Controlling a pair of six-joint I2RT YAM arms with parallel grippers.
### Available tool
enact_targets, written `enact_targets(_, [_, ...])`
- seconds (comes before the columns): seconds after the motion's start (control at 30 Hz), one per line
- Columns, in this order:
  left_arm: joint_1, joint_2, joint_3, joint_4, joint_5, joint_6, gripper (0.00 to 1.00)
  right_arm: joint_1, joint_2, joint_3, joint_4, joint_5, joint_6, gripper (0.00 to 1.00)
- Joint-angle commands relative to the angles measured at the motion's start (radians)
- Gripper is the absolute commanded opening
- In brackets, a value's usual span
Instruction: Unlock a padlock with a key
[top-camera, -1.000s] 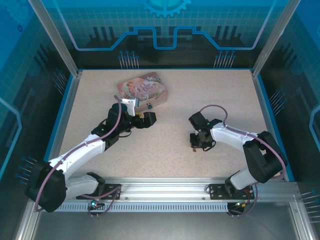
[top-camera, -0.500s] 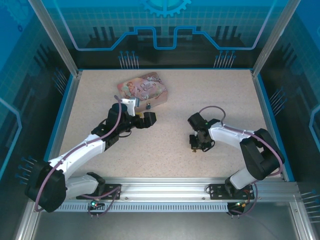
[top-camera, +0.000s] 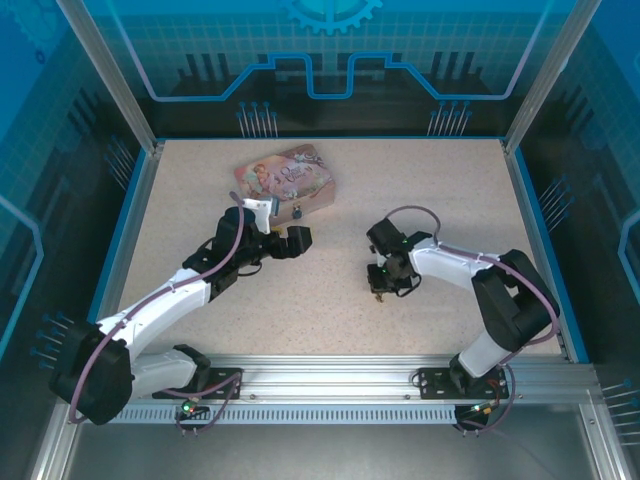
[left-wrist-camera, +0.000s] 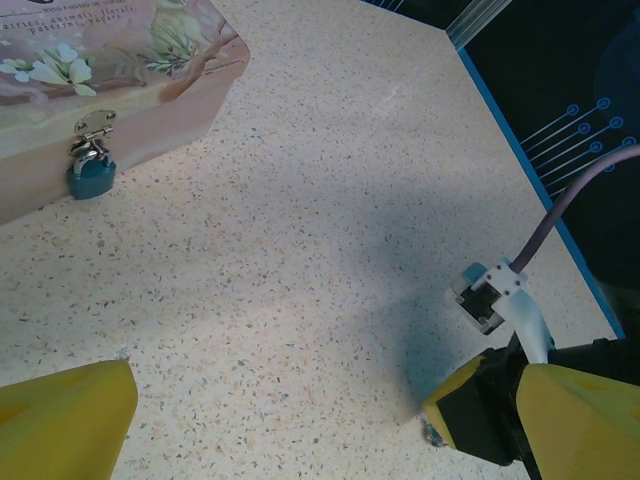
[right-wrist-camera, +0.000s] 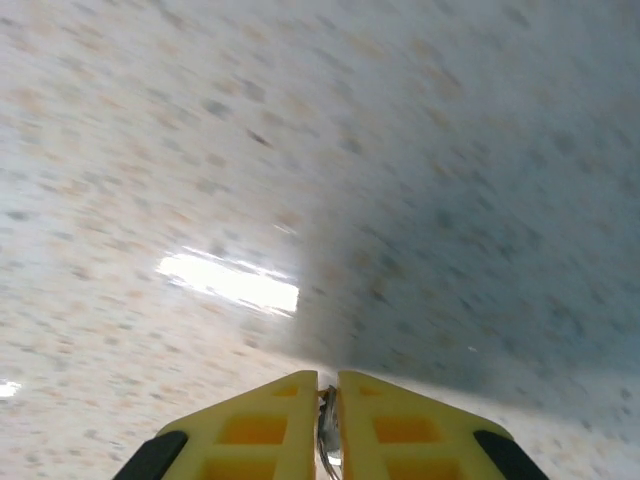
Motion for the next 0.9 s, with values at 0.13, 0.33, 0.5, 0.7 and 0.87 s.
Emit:
enact_targets(0.13, [-0.006,-0.013,0.023,-0.011,-0.015,0.022,0.99,0.029,-0.032,0.066,-0.085,0.068,-0.069,0.24])
enact_targets(0.33, [-0.005,-0.010,0.023,-0.004,-0.015,0.022,0.99,0.053,-0.001,0.059,-0.084,0.055,-0.058,0.28])
enact_targets(0.5, [-0.006,-0.012,0.020,-0.010,-0.014,0.024,0.99,0.094,0.068,0.117,-0.096,0.091,-0.068,0.33])
enact_targets(0.7, [-0.006,-0.025,0.015,-0.018,-0.020,0.028,0.99,0.122,0.154,0.176,-0.154,0.138,-0.068,0.34])
enact_targets(0.87, [-0.006,-0.033,0.017,-0.025,-0.025,0.037,0.99,0.126,0.166,0.183,-0.179,0.170,-0.050,0.34])
